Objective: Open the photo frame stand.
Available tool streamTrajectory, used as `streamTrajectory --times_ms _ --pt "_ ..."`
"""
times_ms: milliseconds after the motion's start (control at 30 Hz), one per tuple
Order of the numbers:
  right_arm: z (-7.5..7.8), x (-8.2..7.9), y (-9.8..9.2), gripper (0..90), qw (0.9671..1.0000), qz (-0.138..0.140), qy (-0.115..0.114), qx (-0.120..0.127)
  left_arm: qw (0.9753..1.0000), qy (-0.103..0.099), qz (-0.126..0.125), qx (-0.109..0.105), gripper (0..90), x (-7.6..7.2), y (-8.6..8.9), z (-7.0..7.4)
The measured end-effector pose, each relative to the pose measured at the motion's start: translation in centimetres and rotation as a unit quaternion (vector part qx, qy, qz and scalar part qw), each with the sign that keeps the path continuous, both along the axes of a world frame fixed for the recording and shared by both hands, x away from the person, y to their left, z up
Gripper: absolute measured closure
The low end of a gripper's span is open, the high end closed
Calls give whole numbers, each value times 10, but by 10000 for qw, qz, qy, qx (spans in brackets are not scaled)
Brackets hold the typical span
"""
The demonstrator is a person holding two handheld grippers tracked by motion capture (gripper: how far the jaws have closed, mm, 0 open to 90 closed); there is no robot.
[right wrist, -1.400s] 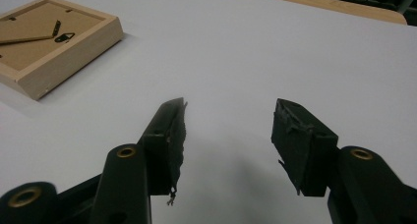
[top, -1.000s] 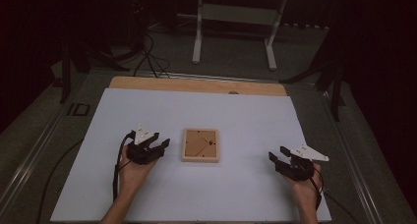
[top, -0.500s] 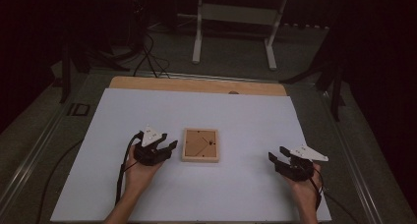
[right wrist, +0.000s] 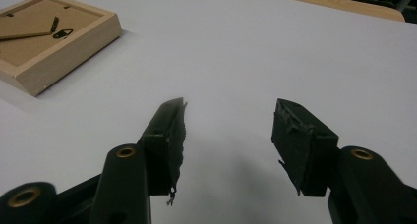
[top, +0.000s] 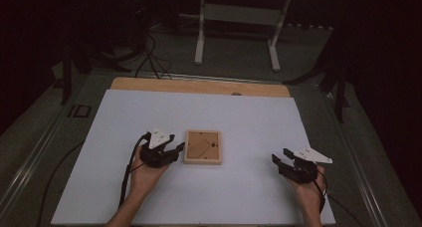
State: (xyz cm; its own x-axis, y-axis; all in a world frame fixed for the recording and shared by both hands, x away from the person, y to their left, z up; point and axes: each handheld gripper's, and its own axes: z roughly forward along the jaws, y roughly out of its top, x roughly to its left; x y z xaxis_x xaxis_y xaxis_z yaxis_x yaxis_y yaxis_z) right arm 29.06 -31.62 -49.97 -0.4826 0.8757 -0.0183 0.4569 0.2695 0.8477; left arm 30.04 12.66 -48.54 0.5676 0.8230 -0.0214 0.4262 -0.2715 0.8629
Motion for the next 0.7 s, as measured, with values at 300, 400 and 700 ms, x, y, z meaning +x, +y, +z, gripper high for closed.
streamTrajectory --times_ms 300,400,700 --pt "-1 1 2 459 10000 2 11 -8 10000 15 -79 27 504 3 -5 6" --pt "0 0 1 459 10000 -4 1 -2 9999 26 -105 38 506 4 -7 7" --pt "0 0 2 460 10000 16 -6 1 9997 102 -217 110 515 8 -19 6"
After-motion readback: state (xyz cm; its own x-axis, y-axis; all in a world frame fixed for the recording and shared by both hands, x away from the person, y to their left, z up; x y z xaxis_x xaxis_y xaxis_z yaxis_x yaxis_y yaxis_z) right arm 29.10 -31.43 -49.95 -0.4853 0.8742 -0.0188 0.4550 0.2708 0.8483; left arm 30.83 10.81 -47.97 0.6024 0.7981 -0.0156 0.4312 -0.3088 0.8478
